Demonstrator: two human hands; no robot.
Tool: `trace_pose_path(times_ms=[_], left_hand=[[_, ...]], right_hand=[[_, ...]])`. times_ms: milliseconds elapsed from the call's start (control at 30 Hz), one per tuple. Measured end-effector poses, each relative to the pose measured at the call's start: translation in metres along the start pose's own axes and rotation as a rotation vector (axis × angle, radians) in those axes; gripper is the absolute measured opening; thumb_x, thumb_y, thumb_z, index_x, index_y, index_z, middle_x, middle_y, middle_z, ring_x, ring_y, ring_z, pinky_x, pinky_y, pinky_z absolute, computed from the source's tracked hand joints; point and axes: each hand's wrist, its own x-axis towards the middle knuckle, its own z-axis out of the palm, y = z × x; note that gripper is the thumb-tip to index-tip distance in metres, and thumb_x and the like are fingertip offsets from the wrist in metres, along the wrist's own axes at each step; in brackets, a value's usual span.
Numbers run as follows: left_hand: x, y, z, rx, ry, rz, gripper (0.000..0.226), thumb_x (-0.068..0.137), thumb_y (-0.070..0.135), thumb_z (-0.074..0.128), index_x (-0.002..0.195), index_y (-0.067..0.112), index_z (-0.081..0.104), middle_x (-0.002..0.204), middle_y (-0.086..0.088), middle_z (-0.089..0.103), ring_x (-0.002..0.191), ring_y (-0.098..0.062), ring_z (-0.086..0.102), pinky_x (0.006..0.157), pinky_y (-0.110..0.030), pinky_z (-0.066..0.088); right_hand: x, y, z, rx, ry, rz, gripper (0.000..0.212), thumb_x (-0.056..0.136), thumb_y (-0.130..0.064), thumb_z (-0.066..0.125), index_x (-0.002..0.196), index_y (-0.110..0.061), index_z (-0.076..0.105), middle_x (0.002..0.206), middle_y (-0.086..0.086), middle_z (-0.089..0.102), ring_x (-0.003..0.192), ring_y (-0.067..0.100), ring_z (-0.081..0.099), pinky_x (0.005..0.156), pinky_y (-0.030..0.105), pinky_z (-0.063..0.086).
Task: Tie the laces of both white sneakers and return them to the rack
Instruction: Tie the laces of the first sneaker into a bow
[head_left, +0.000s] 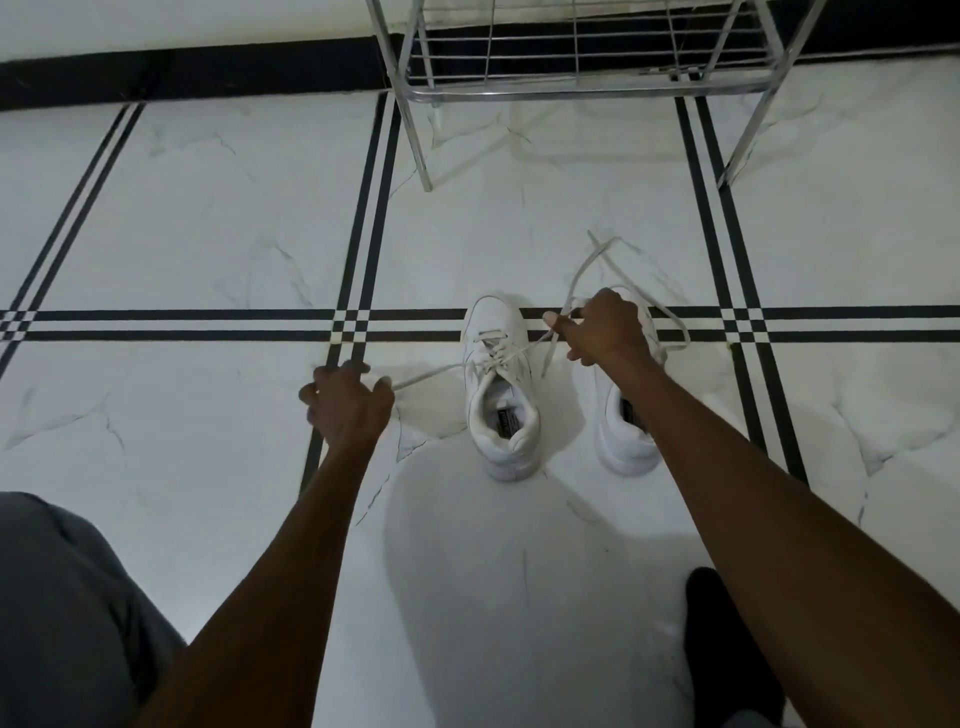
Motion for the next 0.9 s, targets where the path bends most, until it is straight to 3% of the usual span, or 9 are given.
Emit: trace_pose_path(times_ms=[67, 133, 200, 267, 367, 500, 600, 700, 900], left_hand=[[-0.001, 0.012, 0.005, -0.152, -0.074, 0.202, 0.033, 0.091, 0.028, 0.073, 0.120, 0.013, 0.071, 0.132, -0.014, 0.065, 0.129, -0.033, 0.055, 0.108, -0.043, 0.042], [-0.008, 0.029, 0.009, -0.222, -0.244, 0.291, 0.028, 0.093, 0.027, 0.073, 0.119, 0.017, 0.074, 0.127, -0.007, 0.071, 0.122, -0.026, 0.062, 0.095, -0.031, 0.044], [-0.017, 0.043, 0.016, -0.218, -0.355, 0.331, 0.028, 0.094, 0.029, 0.072, 0.120, 0.020, 0.074, 0.128, -0.004, 0.071, 0.119, -0.022, 0.063, 0.087, -0.028, 0.043], [-0.025, 0.050, 0.023, -0.245, -0.378, 0.357, 0.024, 0.095, 0.024, 0.072, 0.117, 0.017, 0.075, 0.123, -0.004, 0.074, 0.113, -0.020, 0.066, 0.086, -0.027, 0.046], [-0.027, 0.053, 0.027, -0.321, -0.331, 0.320, 0.009, 0.093, 0.017, 0.073, 0.101, 0.012, 0.076, 0.103, -0.001, 0.076, 0.096, -0.013, 0.066, 0.086, -0.028, 0.049], [-0.026, 0.049, 0.030, -0.288, -0.296, 0.339, 0.007, 0.095, 0.014, 0.070, 0.088, 0.014, 0.070, 0.085, 0.008, 0.070, 0.087, -0.011, 0.065, 0.090, -0.033, 0.053], [-0.030, 0.049, 0.029, -0.218, -0.269, 0.365, 0.017, 0.092, -0.001, 0.061, 0.088, 0.016, 0.061, 0.087, 0.008, 0.072, 0.089, -0.016, 0.067, 0.087, -0.042, 0.056], [-0.025, 0.047, 0.025, -0.058, -0.227, 0.444, 0.033, 0.081, -0.010, 0.055, 0.087, 0.023, 0.055, 0.088, 0.007, 0.074, 0.089, -0.021, 0.067, 0.086, -0.047, 0.054], [-0.018, 0.037, 0.023, 0.164, -0.071, 0.505, 0.017, 0.093, 0.009, 0.058, 0.095, 0.024, 0.065, 0.086, 0.000, 0.071, 0.101, -0.027, 0.054, 0.093, -0.045, 0.036]], right_hand=[[-0.005, -0.007, -0.003, -0.065, -0.002, -0.078, 0.070, 0.072, -0.052, 0.084, 0.113, -0.002, 0.058, 0.101, 0.015, 0.070, 0.090, 0.030, 0.071, 0.078, 0.039, 0.059], [-0.014, -0.015, -0.006, -0.091, -0.132, -0.230, 0.056, 0.075, -0.036, 0.088, 0.115, -0.006, 0.062, 0.105, 0.006, 0.065, 0.094, 0.024, 0.065, 0.077, 0.032, 0.050], [-0.022, -0.018, -0.005, -0.124, -0.310, -0.385, 0.040, 0.079, -0.024, 0.086, 0.113, -0.009, 0.071, 0.114, 0.006, 0.068, 0.097, 0.021, 0.068, 0.079, 0.032, 0.053], [-0.025, -0.016, 0.000, -0.150, -0.360, -0.452, 0.023, 0.084, -0.020, 0.081, 0.105, -0.010, 0.076, 0.111, 0.008, 0.071, 0.094, 0.022, 0.070, 0.078, 0.036, 0.056], [-0.029, -0.012, 0.006, -0.123, -0.305, -0.447, 0.010, 0.087, -0.018, 0.077, 0.090, -0.009, 0.077, 0.086, 0.002, 0.070, 0.067, 0.007, 0.060, 0.070, 0.030, 0.047], [-0.029, -0.012, 0.012, -0.091, -0.164, -0.482, 0.014, 0.086, -0.023, 0.078, 0.091, -0.010, 0.081, 0.093, 0.005, 0.074, 0.083, 0.013, 0.060, 0.076, 0.026, 0.043], [-0.027, -0.009, 0.017, -0.182, -0.073, -0.481, 0.012, 0.082, -0.027, 0.082, 0.085, -0.015, 0.084, 0.091, 0.010, 0.075, 0.088, 0.024, 0.066, 0.080, 0.034, 0.051], [-0.029, -0.004, 0.019, -0.313, -0.020, -0.415, 0.007, 0.079, -0.025, 0.083, 0.081, -0.018, 0.084, 0.092, 0.010, 0.073, 0.095, 0.031, 0.066, 0.071, 0.038, 0.058], [-0.028, 0.000, 0.024, -0.412, 0.001, -0.326, 0.021, 0.077, -0.023, 0.082, 0.093, -0.010, 0.079, 0.098, 0.009, 0.074, 0.100, 0.026, 0.068, 0.065, 0.029, 0.048]])
